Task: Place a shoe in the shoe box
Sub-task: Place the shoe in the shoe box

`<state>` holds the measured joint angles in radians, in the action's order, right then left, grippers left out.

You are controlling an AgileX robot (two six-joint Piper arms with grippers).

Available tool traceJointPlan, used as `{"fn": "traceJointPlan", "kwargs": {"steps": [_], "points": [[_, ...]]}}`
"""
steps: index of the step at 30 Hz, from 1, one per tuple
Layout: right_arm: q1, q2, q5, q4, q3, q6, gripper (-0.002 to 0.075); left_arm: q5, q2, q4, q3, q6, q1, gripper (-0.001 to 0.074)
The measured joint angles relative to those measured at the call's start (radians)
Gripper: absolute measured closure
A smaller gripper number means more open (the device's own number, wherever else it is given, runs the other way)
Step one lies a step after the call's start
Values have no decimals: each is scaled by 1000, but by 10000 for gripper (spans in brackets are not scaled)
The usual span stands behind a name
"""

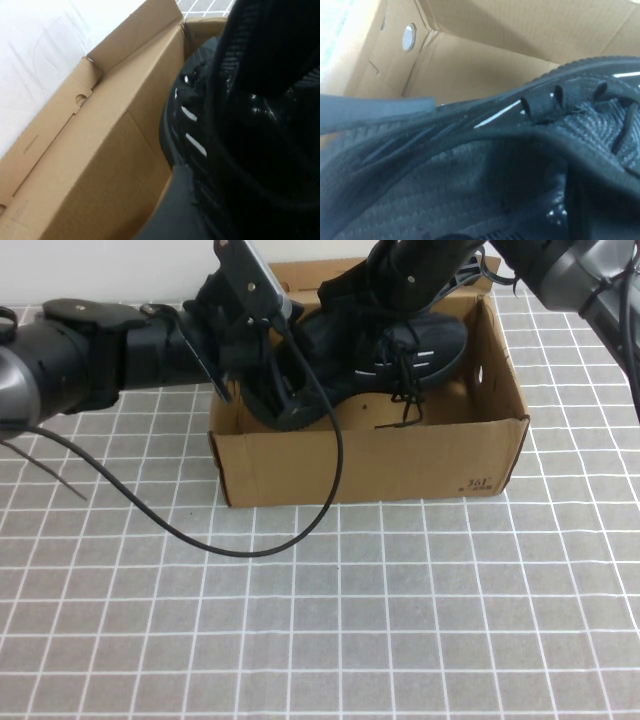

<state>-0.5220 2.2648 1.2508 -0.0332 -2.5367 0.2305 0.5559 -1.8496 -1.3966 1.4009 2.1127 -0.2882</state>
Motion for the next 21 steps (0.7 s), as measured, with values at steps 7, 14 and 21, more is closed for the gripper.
{"fn": "traceJointPlan", "kwargs": {"steps": [7, 14, 21], "points": [[2, 0, -8, -6, 0, 0, 729, 6, -18, -36, 13, 44, 0, 317], [4, 0, -35, 5, 0, 0, 729, -37, -18, -74, 17, 68, -5, 581], [6, 0, -40, 8, 0, -9, 720, -46, -18, -100, 17, 105, -9, 651]]}}
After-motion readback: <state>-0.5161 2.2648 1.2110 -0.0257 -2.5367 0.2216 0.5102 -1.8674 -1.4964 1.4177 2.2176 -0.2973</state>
